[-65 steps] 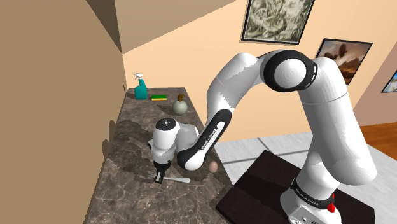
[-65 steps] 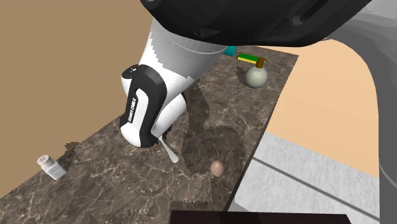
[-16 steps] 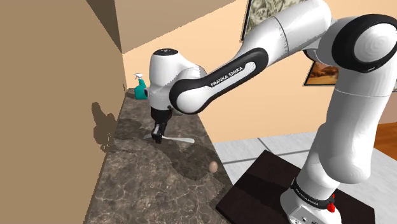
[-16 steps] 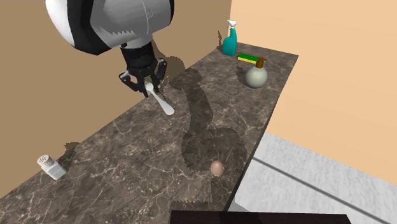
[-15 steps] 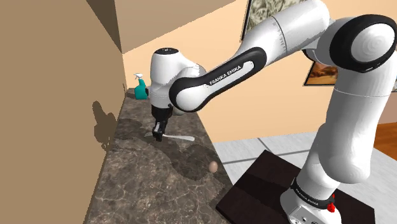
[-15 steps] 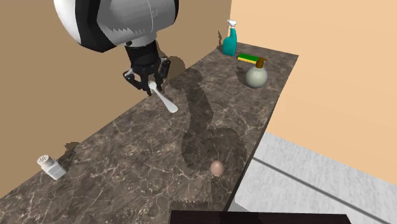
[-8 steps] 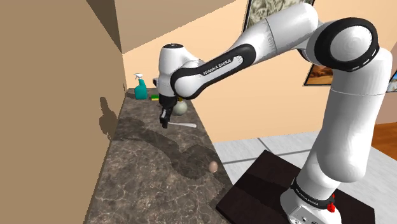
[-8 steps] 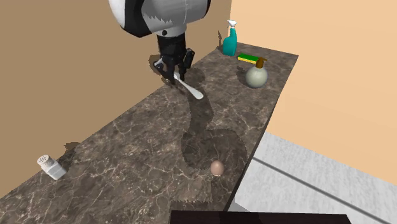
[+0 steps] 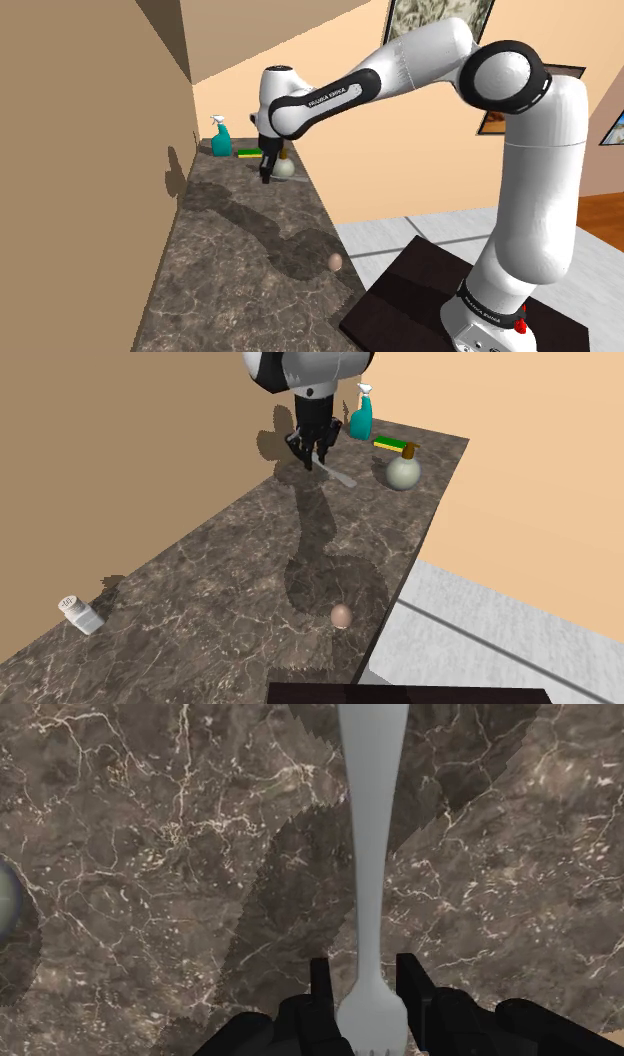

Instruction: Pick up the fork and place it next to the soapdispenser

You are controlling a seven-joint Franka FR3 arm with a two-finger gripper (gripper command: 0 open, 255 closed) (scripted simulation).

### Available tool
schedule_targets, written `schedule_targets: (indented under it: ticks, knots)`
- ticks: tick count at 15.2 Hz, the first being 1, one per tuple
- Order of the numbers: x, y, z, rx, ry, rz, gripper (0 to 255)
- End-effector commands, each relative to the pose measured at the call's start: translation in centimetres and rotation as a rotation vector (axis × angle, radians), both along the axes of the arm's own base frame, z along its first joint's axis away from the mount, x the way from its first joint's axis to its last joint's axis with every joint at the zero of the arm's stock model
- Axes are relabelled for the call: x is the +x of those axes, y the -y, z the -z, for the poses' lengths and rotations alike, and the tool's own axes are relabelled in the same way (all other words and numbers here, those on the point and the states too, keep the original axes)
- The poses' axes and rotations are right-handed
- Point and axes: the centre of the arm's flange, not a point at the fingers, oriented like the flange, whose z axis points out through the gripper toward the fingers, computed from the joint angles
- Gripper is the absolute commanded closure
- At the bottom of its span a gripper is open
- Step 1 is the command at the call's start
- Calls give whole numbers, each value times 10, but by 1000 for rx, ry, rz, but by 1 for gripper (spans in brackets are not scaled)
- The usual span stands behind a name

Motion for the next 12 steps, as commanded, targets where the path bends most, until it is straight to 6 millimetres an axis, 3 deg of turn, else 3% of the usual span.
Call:
schedule_targets:
  ticks: [1,12]
  knots:
    - [16,22,-1,0,0,-1,255]
    - [109,133,-2,0,0,-1,255]
